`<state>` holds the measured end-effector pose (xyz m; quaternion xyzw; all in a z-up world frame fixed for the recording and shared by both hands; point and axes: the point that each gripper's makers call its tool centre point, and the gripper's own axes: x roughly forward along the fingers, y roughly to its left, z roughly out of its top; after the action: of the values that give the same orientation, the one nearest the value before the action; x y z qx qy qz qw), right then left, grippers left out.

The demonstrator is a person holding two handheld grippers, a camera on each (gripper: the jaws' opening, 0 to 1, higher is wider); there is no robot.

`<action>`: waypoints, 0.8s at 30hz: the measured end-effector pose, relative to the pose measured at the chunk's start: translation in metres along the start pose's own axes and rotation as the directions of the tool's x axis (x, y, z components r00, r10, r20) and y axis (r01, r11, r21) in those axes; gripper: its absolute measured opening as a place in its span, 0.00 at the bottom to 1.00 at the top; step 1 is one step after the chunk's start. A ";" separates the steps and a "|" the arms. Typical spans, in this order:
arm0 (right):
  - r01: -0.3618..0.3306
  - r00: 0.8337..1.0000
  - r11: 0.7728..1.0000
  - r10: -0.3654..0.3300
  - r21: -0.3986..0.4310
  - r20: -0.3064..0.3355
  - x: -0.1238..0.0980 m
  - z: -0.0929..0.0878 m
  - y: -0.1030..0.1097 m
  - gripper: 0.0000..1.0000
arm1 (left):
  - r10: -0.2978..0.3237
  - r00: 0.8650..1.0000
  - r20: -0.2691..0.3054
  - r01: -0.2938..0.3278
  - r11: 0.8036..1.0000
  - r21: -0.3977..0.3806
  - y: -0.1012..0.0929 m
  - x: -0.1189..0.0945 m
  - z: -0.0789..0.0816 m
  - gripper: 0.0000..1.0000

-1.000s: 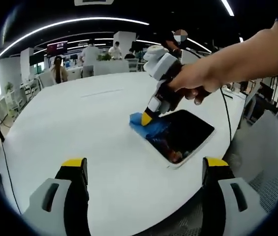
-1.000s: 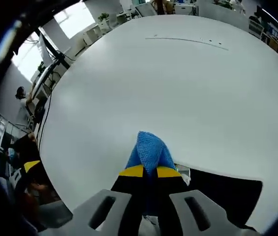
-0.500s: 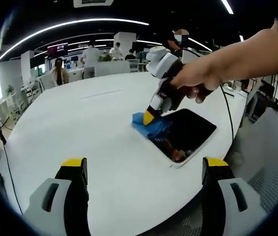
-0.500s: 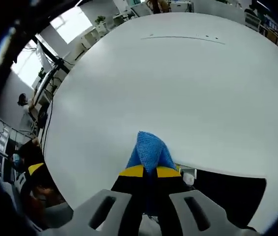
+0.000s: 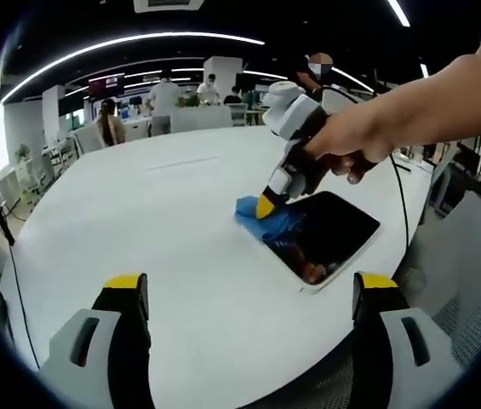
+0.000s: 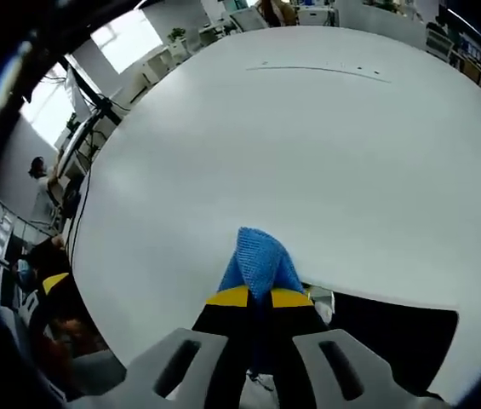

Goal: Wipe the mirror surface with the cleaning cloth until all visible marks leave the cleaned area.

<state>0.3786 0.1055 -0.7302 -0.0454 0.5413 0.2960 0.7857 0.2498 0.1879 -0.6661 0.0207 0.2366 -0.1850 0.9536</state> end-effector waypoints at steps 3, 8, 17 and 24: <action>-0.001 1.000 1.000 0.001 0.018 0.000 -0.001 0.000 0.000 0.01 | -0.003 1.000 -0.001 0.003 1.000 0.003 -0.001 0.000 0.000 0.98; 0.002 1.000 1.000 -0.002 0.022 -0.003 -0.003 -0.002 -0.008 0.01 | 0.012 1.000 0.012 -0.012 1.000 -0.003 0.002 -0.002 0.002 0.99; 0.008 1.000 0.999 -0.008 0.053 0.002 -0.009 -0.005 -0.019 0.01 | 0.004 1.000 0.006 -0.005 1.000 0.004 0.001 -0.001 0.001 0.99; 0.015 1.000 0.998 -0.015 0.068 0.000 -0.006 -0.004 -0.031 0.01 | 0.002 1.000 0.008 -0.002 1.000 0.001 -0.001 -0.001 0.001 0.99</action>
<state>0.3900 0.0760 -0.7345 -0.0228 0.5507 0.2714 0.7890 0.2491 0.1876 -0.6643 0.0206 0.2329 -0.1844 0.9546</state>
